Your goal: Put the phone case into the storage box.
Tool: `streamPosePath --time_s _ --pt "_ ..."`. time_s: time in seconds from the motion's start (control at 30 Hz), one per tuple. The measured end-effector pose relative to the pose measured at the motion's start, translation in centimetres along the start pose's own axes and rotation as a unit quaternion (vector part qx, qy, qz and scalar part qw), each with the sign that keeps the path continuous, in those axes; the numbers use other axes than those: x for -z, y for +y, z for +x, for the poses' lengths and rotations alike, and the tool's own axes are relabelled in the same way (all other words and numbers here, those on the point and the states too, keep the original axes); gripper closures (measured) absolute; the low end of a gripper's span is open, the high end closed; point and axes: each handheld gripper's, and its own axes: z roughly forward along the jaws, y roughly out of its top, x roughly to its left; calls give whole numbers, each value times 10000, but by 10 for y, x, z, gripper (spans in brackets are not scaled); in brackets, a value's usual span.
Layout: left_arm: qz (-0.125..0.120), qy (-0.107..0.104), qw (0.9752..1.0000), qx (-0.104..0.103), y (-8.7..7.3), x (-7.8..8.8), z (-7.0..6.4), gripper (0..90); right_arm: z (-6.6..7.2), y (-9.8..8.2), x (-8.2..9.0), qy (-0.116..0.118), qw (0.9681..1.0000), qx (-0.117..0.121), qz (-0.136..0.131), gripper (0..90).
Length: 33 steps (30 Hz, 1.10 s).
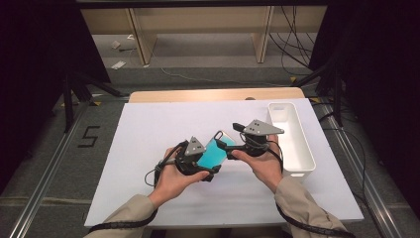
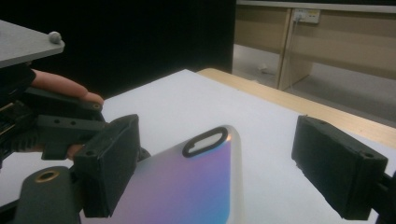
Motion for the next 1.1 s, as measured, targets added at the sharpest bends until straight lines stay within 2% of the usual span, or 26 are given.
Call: streamPosePath --time_s 0.47,0.77,1.1 --pt "-34 -22 10000 -73 0 -2 -6 169 -2 -4 -9 -24 9998 -159 123 206" --pt "-72 -58 9999 -97 1 -2 -8 170 -2 -7 -12 -40 9993 -287 230 273" --pt "-80 -83 9999 -89 1 -1 -9 169 -3 -9 -14 63 9985 -455 296 381"
